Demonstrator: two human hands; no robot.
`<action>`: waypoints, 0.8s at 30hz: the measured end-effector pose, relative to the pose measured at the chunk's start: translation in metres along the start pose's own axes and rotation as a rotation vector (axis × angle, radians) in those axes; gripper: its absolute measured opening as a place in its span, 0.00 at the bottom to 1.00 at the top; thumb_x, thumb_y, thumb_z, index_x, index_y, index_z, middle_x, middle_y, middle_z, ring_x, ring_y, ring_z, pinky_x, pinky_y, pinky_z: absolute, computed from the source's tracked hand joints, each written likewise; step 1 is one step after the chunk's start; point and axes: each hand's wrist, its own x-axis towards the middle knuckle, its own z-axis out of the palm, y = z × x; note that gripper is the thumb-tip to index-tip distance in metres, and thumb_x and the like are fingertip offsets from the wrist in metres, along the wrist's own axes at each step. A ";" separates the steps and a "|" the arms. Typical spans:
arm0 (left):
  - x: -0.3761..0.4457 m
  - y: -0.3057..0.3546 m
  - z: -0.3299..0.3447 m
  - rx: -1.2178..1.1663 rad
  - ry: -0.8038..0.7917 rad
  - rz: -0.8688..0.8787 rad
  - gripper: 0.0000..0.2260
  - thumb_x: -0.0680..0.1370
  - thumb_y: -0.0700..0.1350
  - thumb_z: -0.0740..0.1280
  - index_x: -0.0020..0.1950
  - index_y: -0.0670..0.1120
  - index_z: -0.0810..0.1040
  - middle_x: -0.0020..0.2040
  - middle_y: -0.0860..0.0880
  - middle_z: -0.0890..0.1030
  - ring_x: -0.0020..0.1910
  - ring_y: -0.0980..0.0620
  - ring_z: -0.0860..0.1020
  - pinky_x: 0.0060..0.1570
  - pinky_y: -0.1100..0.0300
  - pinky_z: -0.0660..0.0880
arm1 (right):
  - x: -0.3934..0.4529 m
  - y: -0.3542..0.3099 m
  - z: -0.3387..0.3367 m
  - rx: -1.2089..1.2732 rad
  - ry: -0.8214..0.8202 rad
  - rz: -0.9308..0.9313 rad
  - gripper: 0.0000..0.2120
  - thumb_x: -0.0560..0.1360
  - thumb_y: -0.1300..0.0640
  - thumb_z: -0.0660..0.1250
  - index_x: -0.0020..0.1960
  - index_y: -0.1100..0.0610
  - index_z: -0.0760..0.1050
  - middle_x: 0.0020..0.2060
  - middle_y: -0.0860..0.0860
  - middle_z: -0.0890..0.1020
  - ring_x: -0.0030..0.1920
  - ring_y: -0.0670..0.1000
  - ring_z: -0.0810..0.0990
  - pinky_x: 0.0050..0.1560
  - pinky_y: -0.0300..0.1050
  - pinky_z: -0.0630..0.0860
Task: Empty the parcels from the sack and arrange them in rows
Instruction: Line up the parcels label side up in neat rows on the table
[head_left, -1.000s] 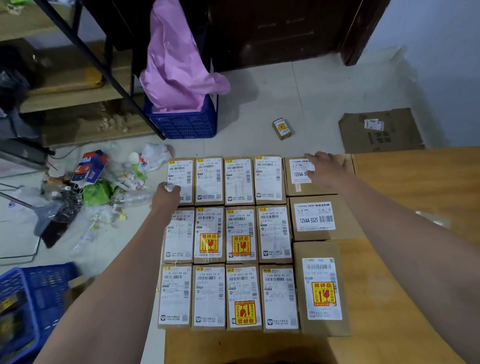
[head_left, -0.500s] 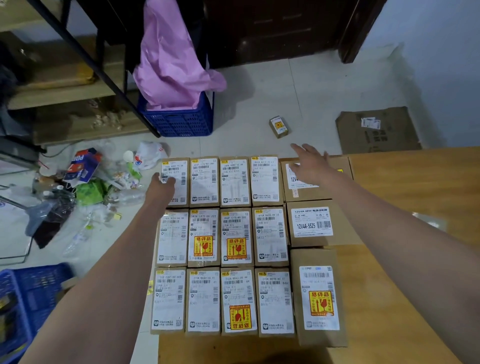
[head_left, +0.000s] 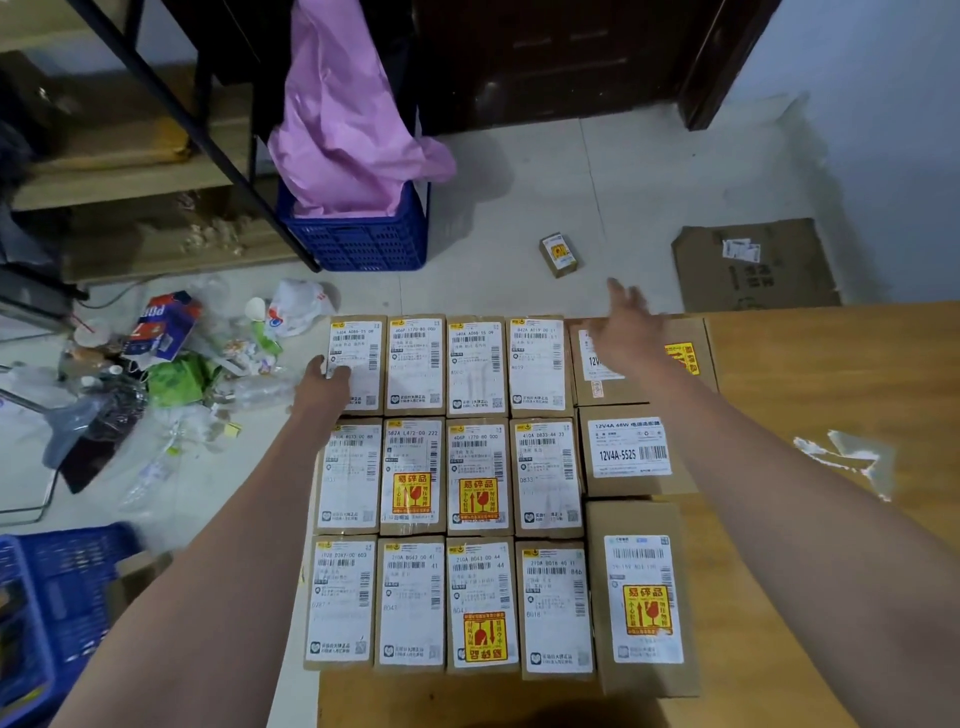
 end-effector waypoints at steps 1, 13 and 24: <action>0.007 -0.008 -0.001 -0.002 0.002 -0.003 0.33 0.71 0.59 0.58 0.76 0.56 0.60 0.71 0.44 0.72 0.67 0.37 0.71 0.67 0.37 0.67 | 0.003 0.018 -0.004 -0.002 0.040 0.111 0.34 0.80 0.50 0.61 0.80 0.53 0.48 0.78 0.60 0.53 0.78 0.59 0.52 0.75 0.63 0.47; -0.021 0.000 0.007 -0.014 0.007 0.024 0.27 0.77 0.55 0.60 0.75 0.53 0.61 0.65 0.44 0.76 0.58 0.41 0.78 0.59 0.41 0.76 | -0.015 0.089 -0.014 0.318 -0.073 0.622 0.37 0.73 0.51 0.68 0.77 0.58 0.56 0.71 0.59 0.68 0.69 0.61 0.69 0.66 0.52 0.70; -0.027 -0.013 0.012 0.008 0.019 0.090 0.25 0.82 0.41 0.54 0.79 0.51 0.56 0.68 0.43 0.73 0.55 0.42 0.77 0.49 0.50 0.76 | -0.038 0.110 -0.009 0.370 -0.067 0.581 0.26 0.78 0.58 0.63 0.74 0.60 0.62 0.69 0.59 0.72 0.67 0.61 0.72 0.61 0.49 0.71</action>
